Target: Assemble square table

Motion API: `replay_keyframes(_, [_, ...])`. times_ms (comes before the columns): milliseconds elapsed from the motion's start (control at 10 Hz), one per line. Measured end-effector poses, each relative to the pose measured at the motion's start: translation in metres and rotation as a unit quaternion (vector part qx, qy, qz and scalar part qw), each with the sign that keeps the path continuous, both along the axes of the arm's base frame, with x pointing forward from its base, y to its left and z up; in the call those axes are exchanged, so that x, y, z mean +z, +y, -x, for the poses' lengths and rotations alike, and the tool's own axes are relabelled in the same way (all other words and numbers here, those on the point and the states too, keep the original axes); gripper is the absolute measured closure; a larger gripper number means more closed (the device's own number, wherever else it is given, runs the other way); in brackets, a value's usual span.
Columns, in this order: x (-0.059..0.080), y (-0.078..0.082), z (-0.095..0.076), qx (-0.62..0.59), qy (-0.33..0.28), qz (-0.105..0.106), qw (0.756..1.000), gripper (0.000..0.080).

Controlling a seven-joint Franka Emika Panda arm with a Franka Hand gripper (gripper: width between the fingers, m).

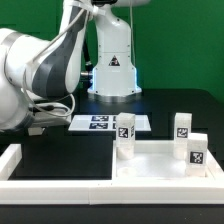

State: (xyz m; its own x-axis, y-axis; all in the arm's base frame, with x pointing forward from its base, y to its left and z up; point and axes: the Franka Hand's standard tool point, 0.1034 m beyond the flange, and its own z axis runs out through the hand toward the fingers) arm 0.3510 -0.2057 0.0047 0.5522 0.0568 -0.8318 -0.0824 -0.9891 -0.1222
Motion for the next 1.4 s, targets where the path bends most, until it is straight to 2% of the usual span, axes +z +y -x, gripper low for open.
replay_keyframes(600, [0.0,0.0,0.0,0.0,0.0,0.0,1.0,0.0511])
replay_keyframes(700, [0.008,0.003,-0.004,0.001,0.005,-0.004,1.0,0.0511])
replay_keyframes(900, [0.053,0.011,-0.033,0.007,-0.02,-0.011,1.0,0.0509])
replay_keyframes(1000, [0.063,0.01,-0.031,0.003,-0.016,-0.014,1.0,0.0509])
replay_keyframes(1100, [0.056,0.001,-0.024,-0.008,-0.022,-0.008,1.0,0.0509])
replay_keyframes(1400, [0.054,-0.001,-0.04,-0.007,-0.123,0.009,0.992,0.0509])
